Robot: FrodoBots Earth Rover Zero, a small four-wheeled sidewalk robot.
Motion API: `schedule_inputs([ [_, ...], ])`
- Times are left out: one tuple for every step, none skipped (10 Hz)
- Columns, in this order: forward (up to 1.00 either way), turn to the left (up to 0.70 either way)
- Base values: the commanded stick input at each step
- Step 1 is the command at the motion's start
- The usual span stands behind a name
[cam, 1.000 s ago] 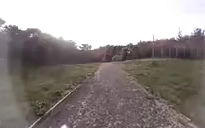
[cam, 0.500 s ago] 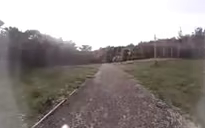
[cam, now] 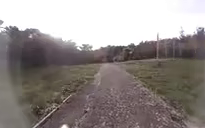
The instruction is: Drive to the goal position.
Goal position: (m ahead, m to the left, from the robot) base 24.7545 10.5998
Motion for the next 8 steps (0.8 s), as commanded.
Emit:
schedule_inputs([
  [0.7,-0.24],
  [0.7,-0.32],
  [0.7,-0.32],
  [0.7,-0.25],
  [0.7,-0.11],
  [0.7,-0.04],
  [0.7,0.0],
  [0.7,0.0],
])
